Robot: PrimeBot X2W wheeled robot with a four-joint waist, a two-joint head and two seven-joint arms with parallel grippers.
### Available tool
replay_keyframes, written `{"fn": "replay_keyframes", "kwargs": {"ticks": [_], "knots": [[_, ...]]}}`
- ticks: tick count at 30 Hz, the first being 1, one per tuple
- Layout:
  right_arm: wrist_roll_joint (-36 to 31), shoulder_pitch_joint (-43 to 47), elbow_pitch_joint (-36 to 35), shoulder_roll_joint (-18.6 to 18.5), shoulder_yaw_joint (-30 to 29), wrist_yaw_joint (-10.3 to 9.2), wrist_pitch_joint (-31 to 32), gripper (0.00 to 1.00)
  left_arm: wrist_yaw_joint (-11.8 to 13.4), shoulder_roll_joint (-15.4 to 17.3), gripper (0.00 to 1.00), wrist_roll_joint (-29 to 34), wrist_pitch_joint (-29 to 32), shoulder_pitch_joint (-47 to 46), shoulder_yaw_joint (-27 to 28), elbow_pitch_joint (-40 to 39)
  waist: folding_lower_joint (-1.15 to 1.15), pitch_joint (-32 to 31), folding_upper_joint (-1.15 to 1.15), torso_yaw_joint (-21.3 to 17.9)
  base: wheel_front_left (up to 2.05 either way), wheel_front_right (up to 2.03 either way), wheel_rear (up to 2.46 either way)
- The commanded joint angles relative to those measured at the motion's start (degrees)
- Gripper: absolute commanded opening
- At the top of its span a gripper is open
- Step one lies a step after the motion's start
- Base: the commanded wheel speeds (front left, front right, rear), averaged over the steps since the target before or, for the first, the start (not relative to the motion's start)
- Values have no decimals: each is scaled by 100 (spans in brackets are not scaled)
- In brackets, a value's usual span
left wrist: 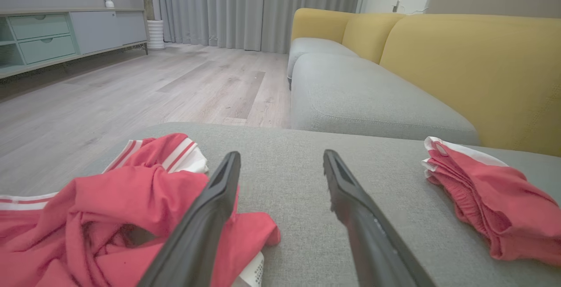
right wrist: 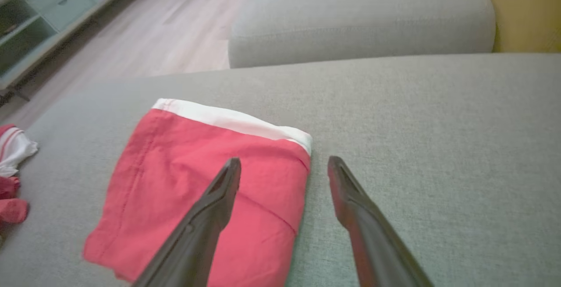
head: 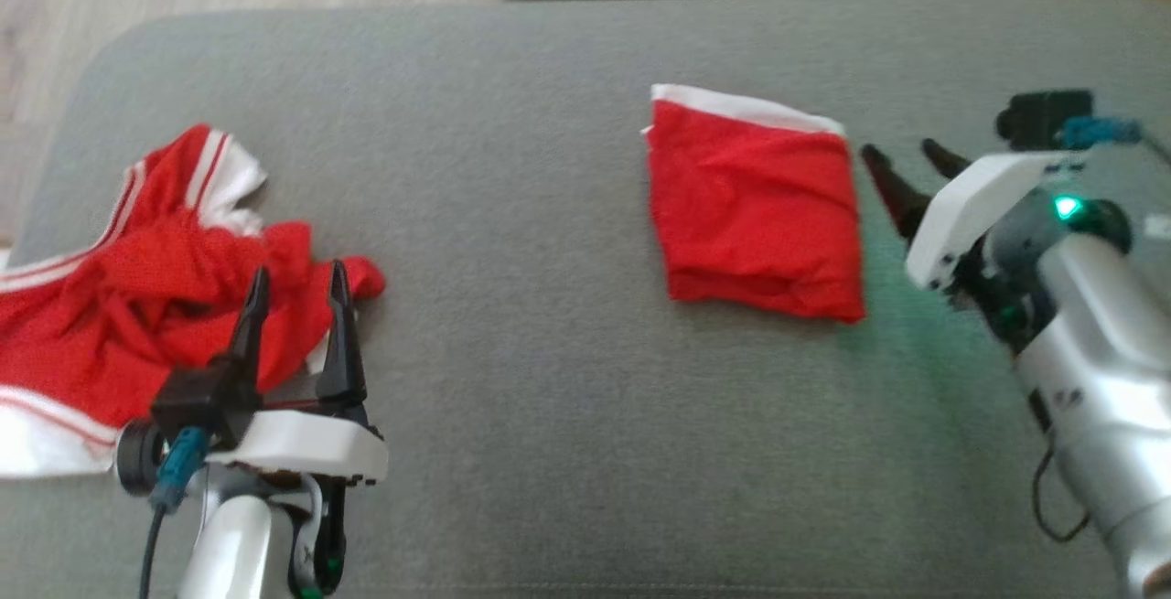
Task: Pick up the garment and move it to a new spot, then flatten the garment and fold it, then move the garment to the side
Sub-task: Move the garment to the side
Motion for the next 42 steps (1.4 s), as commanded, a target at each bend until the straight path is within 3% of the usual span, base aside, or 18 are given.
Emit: {"fn": "replay_keyframes", "kwargs": {"ticks": [1,12,17,18,19,21,22,32,42], "knots": [[182,-389,163,-34,7,-4,240,100,-18,11,100,6,-32,-310,118,-169,0,210,0,256,0,0,0],[677,-1080,1840,-6,-180,-4,1573,100,-26,-24,100,-19,-32,-490,37,-130,0,502,0,693,0,0,0],[919,-1041,2065,161,-183,-4,1875,100,-6,-31,100,-28,-32,-494,28,-124,0,524,0,737,0,0,0],[960,-1026,2041,160,-183,-4,1830,95,0,-32,100,-29,-32,-493,27,-127,0,527,0,735,0,0,0],[992,-1011,2025,154,-174,-4,1793,69,3,-33,100,-31,-32,-491,26,-127,0,527,0,730,0,0,0],[1029,-993,1980,143,-136,-4,1679,3,5,-35,100,-36,-32,-493,20,-115,0,518,0,703,0,0,0],[1052,-983,1949,145,-122,-4,1603,0,1,-35,100,-37,-32,-499,18,-108,0,509,0,682,0,0,0],[1149,-976,1666,57,149,-4,727,0,-153,-38,100,-6,-32,-561,-107,-78,0,304,0,187,0,0,0],[1320,-1049,1382,-123,747,-4,537,0,-460,-37,100,82,-32,-915,-548,204,0,273,0,-933,0,0,0]]}}
